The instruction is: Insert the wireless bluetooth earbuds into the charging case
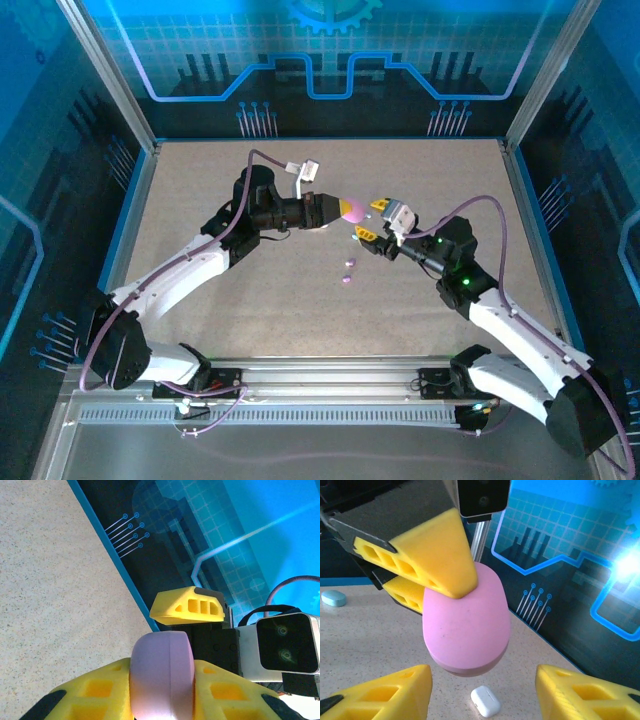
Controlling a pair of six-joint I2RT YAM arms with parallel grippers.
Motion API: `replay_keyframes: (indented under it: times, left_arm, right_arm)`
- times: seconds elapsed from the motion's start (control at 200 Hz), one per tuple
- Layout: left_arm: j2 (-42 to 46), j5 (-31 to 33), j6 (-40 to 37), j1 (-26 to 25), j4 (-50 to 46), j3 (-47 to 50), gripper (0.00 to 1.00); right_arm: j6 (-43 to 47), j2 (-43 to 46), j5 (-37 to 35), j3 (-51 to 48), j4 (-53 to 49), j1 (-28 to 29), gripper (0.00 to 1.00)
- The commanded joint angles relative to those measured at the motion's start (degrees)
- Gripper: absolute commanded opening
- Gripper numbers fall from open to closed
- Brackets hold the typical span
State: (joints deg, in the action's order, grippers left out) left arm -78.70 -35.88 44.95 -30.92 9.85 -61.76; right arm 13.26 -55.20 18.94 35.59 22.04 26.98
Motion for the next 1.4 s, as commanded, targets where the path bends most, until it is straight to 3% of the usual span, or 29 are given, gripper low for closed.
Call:
replay_keyframes:
  times: [0.0, 0.61, 1.011, 1.391]
  left_arm:
    - [0.87, -1.83, 0.74, -0.27, 2.52, -0.73, 0.26]
    - [0.65, -2.0, 0.36, -0.28, 1.82, -1.18, 0.26]
    - [0.34, -2.34, 0.49, -0.28, 2.15, -0.95, 0.26]
    - [0.39, -2.71, 0.36, -0.28, 1.48, -1.25, 0.26]
  right_arm:
    - [-0.15, -0.43, 5.25, 0.35, 4.55, -1.38, 0.58]
    - [2.28, -1.57, 7.14, 2.9, 1.97, -1.93, 0.49]
    - [1.55, -3.16, 6.83, 4.22, 2.97, -1.7, 0.46]
    - [1.58, -3.77, 6.72, 4.75, 3.56, -1.42, 0.5]
